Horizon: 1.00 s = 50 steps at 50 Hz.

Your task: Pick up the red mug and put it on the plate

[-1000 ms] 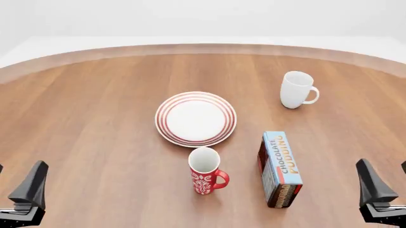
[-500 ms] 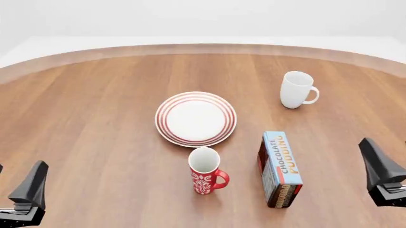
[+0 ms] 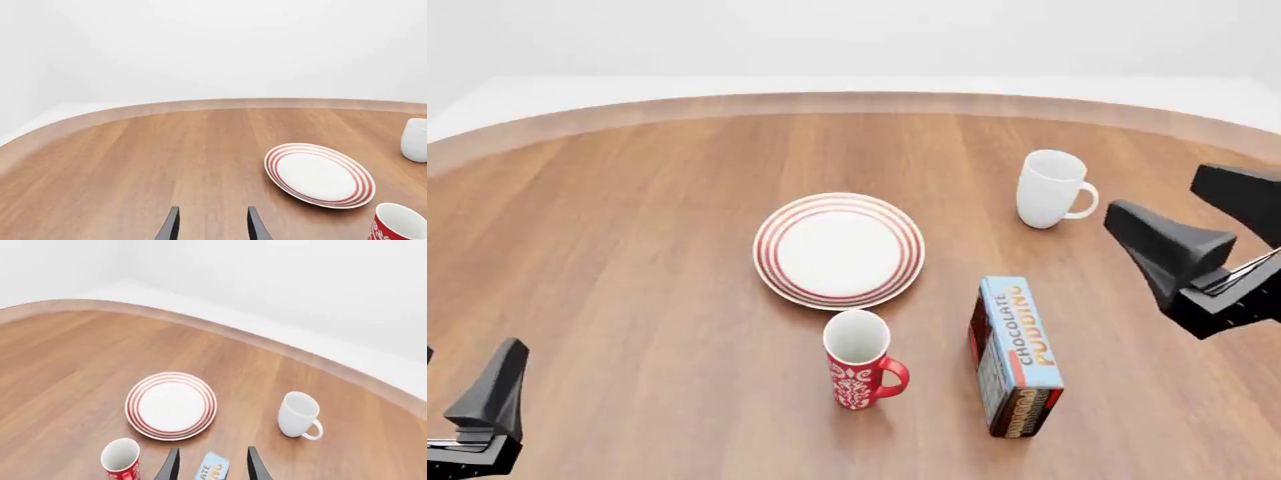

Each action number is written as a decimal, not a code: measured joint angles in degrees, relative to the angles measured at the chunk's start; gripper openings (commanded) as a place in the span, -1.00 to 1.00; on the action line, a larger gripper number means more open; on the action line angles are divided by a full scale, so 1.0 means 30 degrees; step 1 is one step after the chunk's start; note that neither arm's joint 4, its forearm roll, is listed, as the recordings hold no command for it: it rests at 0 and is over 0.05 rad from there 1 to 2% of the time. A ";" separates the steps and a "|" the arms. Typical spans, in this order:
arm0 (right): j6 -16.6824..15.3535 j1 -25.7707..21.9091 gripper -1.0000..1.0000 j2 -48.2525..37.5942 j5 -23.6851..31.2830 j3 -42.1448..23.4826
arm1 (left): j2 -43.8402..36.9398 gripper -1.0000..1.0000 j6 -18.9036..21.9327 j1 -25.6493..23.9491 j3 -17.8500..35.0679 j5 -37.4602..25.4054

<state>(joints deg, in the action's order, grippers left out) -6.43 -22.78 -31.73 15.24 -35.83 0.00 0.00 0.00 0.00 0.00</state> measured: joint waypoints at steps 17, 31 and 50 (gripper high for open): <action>-0.0244 -0.2705 1.00 -0.3090 0.2178 -0.2862 | 0.0000 1.00 0.0000 0.0000 0.0000 0.0000; -0.0087 -0.4267 1.00 -0.5353 0.3715 -0.4673 | 0.0000 1.00 0.0000 0.0000 0.0000 0.0000; 0.0302 -0.5184 1.00 -0.7302 0.4309 -0.4678 | 0.0000 1.00 0.0000 0.0000 0.0000 0.0000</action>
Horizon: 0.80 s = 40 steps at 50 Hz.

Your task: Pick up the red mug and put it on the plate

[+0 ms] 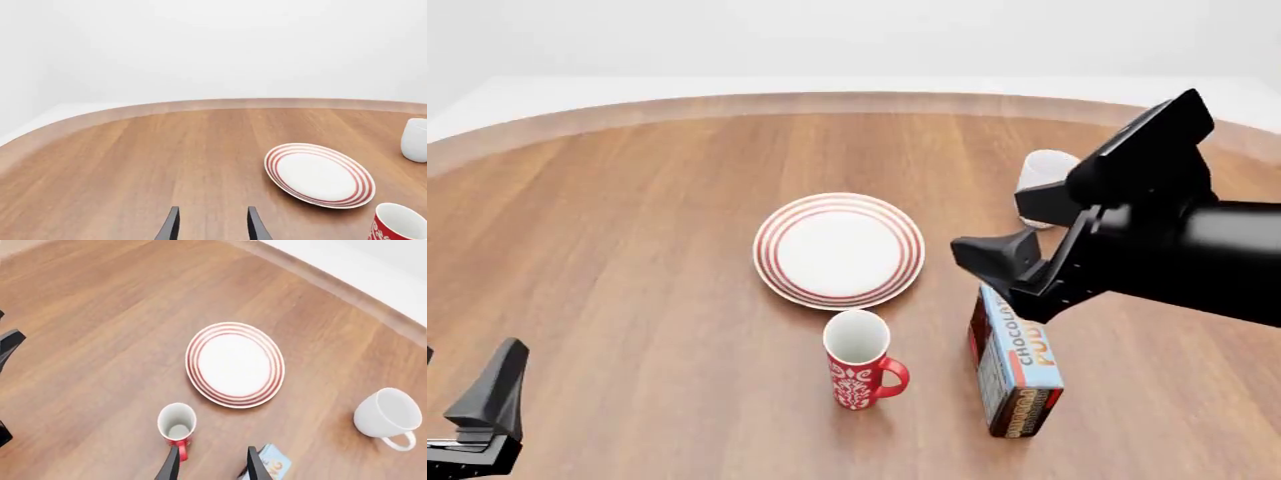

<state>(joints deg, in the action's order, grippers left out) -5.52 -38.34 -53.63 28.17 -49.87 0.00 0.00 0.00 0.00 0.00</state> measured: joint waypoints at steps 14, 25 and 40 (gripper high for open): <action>0.0451 -0.0685 1.00 -0.0973 -0.0263 0.0331 | 0.0000 1.00 0.0000 0.0000 0.0000 0.0000; 0.0979 -0.1414 1.00 -0.1961 -0.0385 0.0343 | 0.0000 1.00 0.0000 0.0000 0.0000 0.0000; 0.1708 -0.2224 1.00 -0.2885 -0.0349 0.0756 | 0.0000 1.00 0.0000 0.0000 0.0000 0.0000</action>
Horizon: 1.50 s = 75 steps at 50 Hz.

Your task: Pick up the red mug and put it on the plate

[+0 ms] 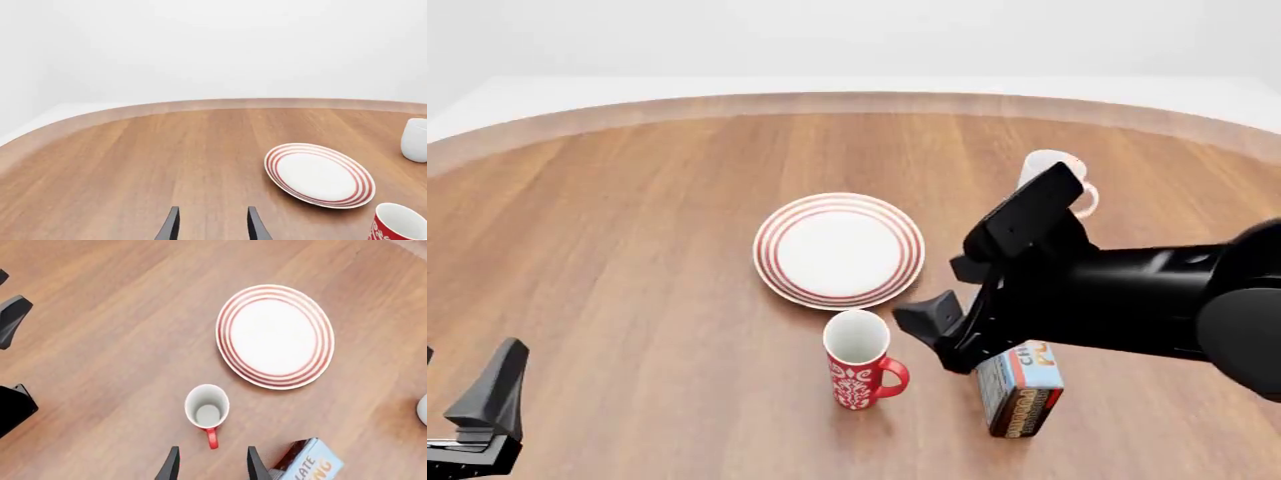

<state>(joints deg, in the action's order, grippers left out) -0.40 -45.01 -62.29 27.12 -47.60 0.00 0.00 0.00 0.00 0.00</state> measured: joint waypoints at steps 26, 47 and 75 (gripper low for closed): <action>0.0969 -0.0199 1.00 -0.1772 -0.0515 0.0001 | 0.0000 1.00 0.0000 0.0000 0.0000 0.0000; 0.1756 -0.0512 1.00 -0.3245 -0.1965 0.0633 | 0.0000 1.00 0.0000 0.0000 0.0000 0.0000; 0.2345 -0.0530 1.00 -0.4204 -0.3402 0.1844 | 0.0000 1.00 0.0000 0.0000 0.0000 0.0000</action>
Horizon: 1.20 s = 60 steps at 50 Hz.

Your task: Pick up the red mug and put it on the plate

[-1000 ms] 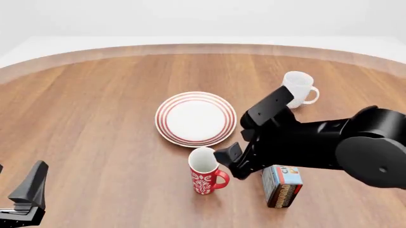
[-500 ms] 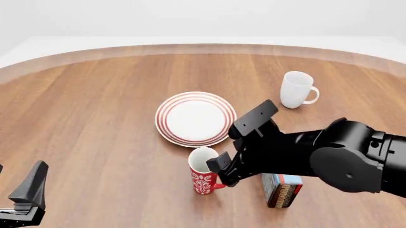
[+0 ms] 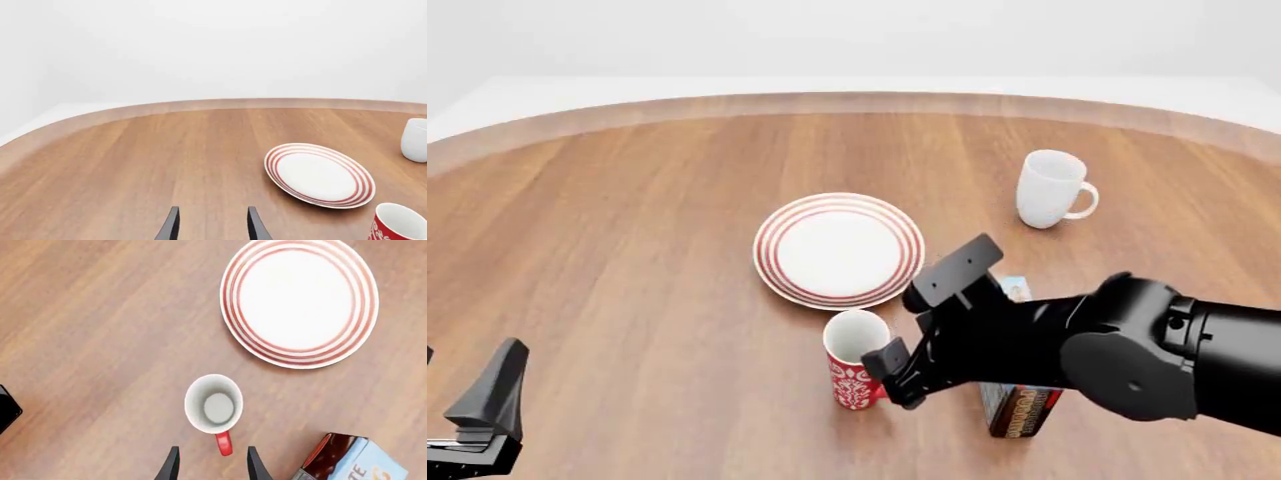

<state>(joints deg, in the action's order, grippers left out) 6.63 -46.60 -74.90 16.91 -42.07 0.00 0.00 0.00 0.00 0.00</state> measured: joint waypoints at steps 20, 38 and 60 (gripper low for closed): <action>-0.0042 0.0489 1.00 -0.0331 -0.0868 0.0985 | 0.0000 1.00 0.0000 0.0000 0.0000 0.0000; -0.0201 0.0925 1.00 -0.1091 -0.1570 0.1173 | 0.0000 1.00 0.0000 0.0000 0.0000 0.0000; 0.0189 0.0764 1.00 -0.1970 -0.2599 0.1517 | 0.0000 1.00 0.0000 0.0000 0.0000 0.0000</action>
<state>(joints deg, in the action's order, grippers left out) 7.20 -44.30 -80.81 9.12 -37.51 0.00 0.00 0.00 0.00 0.00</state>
